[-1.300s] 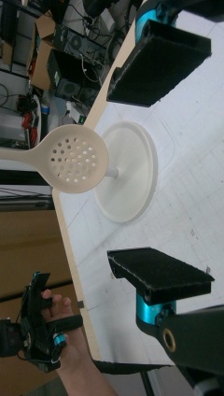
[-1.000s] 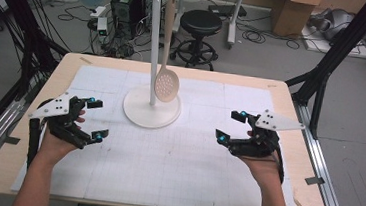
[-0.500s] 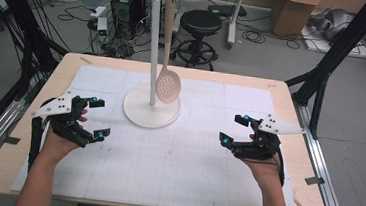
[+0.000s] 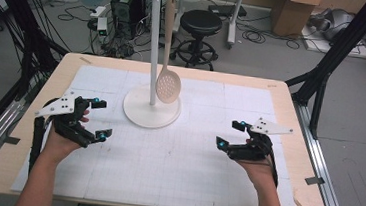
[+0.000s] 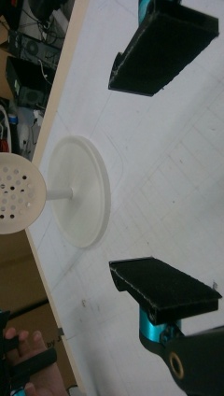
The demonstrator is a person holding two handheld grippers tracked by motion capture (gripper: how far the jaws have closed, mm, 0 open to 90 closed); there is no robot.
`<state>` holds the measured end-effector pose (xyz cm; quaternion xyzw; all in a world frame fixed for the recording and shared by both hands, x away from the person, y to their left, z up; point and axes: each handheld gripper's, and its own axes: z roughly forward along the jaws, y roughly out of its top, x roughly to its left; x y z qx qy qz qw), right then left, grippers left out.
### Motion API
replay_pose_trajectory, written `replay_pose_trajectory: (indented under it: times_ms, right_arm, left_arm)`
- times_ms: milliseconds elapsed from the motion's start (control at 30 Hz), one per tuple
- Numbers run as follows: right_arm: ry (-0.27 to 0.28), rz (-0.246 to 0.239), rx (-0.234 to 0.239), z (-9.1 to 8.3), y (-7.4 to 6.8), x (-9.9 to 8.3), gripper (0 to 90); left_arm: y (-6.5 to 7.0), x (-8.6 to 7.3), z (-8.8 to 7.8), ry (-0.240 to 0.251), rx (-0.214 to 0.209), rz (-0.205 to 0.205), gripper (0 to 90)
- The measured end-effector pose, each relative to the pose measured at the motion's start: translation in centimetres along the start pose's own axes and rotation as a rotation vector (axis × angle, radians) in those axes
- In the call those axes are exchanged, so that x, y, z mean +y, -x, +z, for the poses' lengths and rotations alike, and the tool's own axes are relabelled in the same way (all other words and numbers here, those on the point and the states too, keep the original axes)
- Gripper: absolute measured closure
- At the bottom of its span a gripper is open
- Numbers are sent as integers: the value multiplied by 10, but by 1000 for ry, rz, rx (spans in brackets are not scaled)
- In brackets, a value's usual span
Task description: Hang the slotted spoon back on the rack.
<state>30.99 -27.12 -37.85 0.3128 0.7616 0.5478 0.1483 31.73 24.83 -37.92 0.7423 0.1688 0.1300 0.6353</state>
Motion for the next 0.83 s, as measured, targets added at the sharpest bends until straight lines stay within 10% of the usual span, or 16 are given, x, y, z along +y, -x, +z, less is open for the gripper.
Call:
replay_pose_trajectory:
  times_ms: [833]
  right_arm:
    - [-9, 8, -1, 2, 2, -1, 107]
  left_arm:
    - [0, -1, 1, -7, 2, 1, 17]
